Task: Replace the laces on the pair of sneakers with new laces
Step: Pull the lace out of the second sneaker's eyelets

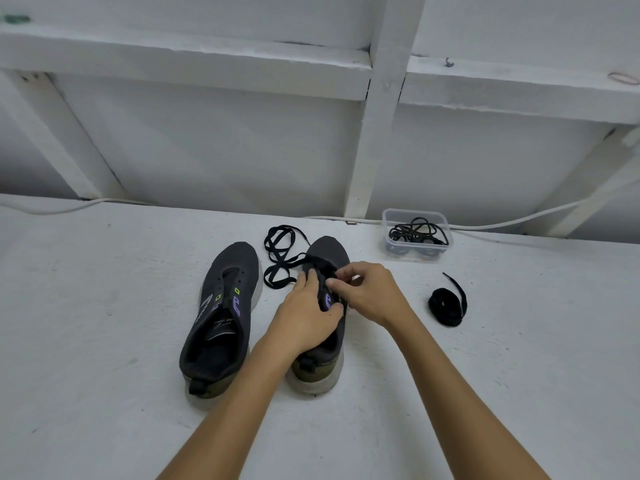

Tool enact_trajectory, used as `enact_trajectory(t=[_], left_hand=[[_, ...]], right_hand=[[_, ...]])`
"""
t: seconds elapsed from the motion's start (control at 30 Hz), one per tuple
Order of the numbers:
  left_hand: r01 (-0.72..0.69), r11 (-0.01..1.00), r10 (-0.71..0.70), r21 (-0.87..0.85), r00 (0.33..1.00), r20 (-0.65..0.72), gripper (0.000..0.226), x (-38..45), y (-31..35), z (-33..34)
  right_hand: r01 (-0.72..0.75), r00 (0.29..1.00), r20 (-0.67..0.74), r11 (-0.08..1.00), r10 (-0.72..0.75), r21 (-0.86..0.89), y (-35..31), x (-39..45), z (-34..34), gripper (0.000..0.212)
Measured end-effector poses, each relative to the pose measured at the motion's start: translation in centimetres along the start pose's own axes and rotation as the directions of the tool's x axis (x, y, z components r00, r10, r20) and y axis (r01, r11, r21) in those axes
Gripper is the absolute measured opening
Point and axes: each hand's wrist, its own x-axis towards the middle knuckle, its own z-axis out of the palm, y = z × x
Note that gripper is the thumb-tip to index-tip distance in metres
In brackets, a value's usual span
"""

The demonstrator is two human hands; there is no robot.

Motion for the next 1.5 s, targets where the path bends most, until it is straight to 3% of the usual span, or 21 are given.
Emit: enact_trajectory(t=[0.1,0.2,0.3,0.4,0.5,0.73,0.9,1.03,1.17,1.27,1.37,1.43,1.5], left_hand=[[0.000,1.000,0.000,-0.006,1.000,-0.003,0.083,0.2,-0.1,0.0],[-0.009,1.000,0.009,-0.002,1.000,-0.007,0.080,0.2,-0.2,0.2],[-0.006,1.000,0.006,0.001,1.000,-0.001,0.080,0.0,-0.4,0.3],[0.000,1.000,0.000,0.007,1.000,0.006,0.082,0.1,-0.2,0.0],[0.013,1.000,-0.014,0.015,1.000,0.018,0.082,0.0,0.0,-0.1],[0.018,1.000,-0.017,-0.010,1.000,0.020,0.083,0.0,0.0,-0.1],[0.035,0.999,-0.035,-0.006,0.999,0.025,0.083,-0.1,0.0,0.0],[0.037,0.999,-0.037,0.009,0.999,0.028,0.083,-0.1,0.2,-0.1],[0.036,0.999,-0.036,0.005,0.999,0.021,0.083,0.0,0.1,-0.1],[0.037,0.999,-0.037,-0.013,0.999,0.020,0.083,0.2,-0.3,0.0],[0.025,0.999,-0.024,-0.030,0.999,0.025,0.082,0.1,-0.5,0.1],[0.022,1.000,-0.021,-0.012,0.999,0.031,0.084,0.0,-0.3,0.0],[0.022,1.000,-0.022,-0.002,0.999,0.029,0.084,0.1,-0.2,0.0]], right_hand=[[0.033,0.999,0.025,0.997,-0.031,-0.076,-0.4,0.7,0.0,0.003],[0.050,0.998,0.040,0.995,-0.047,-0.084,-0.9,1.6,-1.0,0.016],[0.103,0.994,-0.034,0.990,-0.106,-0.093,-1.2,1.8,-1.0,0.012],[-0.012,0.994,-0.105,0.999,0.016,0.042,-0.8,1.1,-0.8,0.008],[-0.096,0.995,0.007,0.994,0.096,0.048,0.0,0.3,-0.6,0.016],[0.044,0.999,-0.018,0.995,-0.046,-0.088,-0.2,0.8,0.5,0.009],[0.076,0.954,-0.296,0.995,-0.052,0.070,-0.3,1.1,-0.2,0.009],[-0.097,0.992,-0.064,0.985,0.107,0.141,0.1,0.2,-0.1,0.024],[0.042,0.998,-0.037,0.999,-0.043,-0.030,0.3,0.5,0.6,0.018],[0.105,0.975,-0.196,0.994,-0.104,-0.002,0.2,1.3,0.3,0.016],[0.070,0.896,-0.443,0.980,0.022,0.189,0.3,1.9,-0.7,0.013],[-0.019,0.919,-0.375,0.967,0.117,0.255,0.1,1.5,-0.9,0.015],[-0.139,0.968,-0.173,0.962,0.182,0.236,-0.3,0.6,-0.3,0.031]])
